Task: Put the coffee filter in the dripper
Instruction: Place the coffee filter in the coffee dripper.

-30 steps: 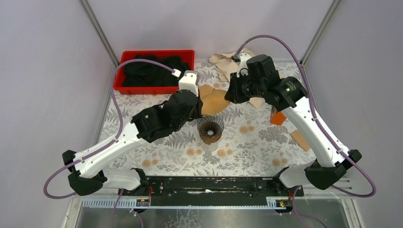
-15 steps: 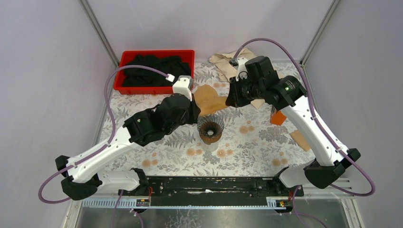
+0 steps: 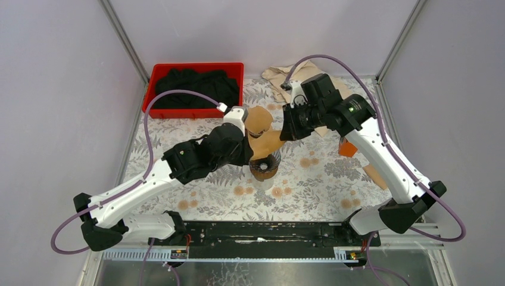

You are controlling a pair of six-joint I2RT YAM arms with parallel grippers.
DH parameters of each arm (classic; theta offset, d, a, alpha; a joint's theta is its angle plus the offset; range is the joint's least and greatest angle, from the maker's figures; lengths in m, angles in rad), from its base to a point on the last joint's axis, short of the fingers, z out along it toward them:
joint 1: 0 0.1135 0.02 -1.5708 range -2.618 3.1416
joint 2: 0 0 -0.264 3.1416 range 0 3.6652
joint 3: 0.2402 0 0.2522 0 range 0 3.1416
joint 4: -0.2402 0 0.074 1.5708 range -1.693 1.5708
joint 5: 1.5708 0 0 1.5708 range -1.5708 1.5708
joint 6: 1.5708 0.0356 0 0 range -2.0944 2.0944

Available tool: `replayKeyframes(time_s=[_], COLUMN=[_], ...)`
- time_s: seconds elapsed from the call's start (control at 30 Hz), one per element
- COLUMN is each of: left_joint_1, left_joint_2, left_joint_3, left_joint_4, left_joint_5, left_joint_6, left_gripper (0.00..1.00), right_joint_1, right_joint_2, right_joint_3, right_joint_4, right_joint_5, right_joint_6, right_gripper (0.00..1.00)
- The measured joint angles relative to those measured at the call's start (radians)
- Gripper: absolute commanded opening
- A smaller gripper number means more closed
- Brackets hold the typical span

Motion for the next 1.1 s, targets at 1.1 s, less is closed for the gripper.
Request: replayKeyframes(time_s=[1.1], left_joint_1=[0.048], left_joint_2=[0.029], left_joint_3=[-0.090], left_joint_4=[-0.019], left_joint_5=[0.086], left_joint_6=[-0.037], left_gripper=[0.13], right_joint_1=[0.002], right_joint_2=[0.063], right_joint_3=[-0.150], right_joint_4=[0.031], right_joint_5=[-0.044], right_joint_6=[0.000], right_gripper=[0.15])
